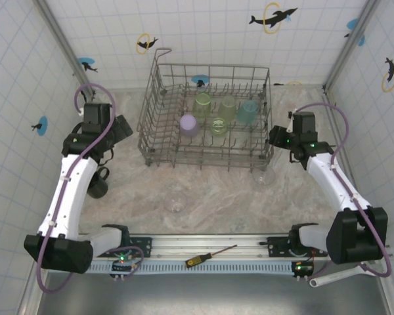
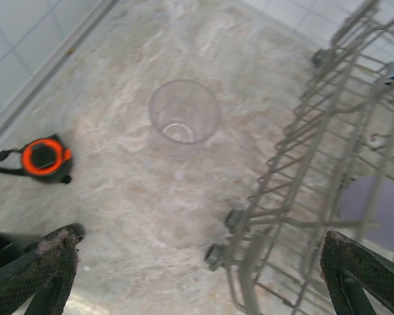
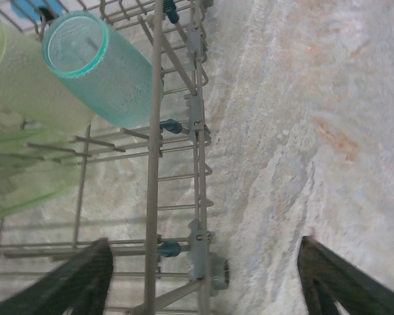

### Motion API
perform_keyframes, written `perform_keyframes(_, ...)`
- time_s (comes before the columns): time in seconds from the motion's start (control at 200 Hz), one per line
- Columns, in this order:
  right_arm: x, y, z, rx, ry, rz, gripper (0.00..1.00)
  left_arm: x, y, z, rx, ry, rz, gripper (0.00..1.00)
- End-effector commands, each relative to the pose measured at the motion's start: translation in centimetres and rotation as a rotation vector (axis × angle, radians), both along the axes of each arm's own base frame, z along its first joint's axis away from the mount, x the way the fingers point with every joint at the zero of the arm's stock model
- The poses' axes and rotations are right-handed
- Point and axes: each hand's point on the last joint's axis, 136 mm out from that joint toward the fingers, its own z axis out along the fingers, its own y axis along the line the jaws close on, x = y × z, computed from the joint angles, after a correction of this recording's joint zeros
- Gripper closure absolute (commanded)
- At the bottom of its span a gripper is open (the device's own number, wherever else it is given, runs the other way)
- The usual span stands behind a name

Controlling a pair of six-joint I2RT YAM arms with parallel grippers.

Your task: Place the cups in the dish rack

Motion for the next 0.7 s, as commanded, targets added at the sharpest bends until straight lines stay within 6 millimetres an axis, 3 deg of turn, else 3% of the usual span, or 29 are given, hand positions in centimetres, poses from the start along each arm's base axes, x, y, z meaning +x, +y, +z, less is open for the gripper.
perform_keyframes(0.0,1.4,0.2,1.4,0.018,-0.035,0.019,0.36,-1.1,1.4,0.7,0.016,-0.008,0.021,0.02)
perform_keyframes(0.15,2.1,-0.4,0.3,0.035,-0.007,0.014,0.51,-1.4,3.3,0.6,0.011,0.007,0.079,0.02)
perform_keyframes(0.525,3.0,-0.2,-0.5,0.031,0.01,0.06,0.53,-1.7,5.0,-1.3,-0.006,0.066,0.119,0.02)
perform_keyframes(0.696,3.3,-0.6,0.5,0.035,-0.022,0.035,0.52,-2.0,5.6,-1.4,0.003,0.076,0.139,0.02)
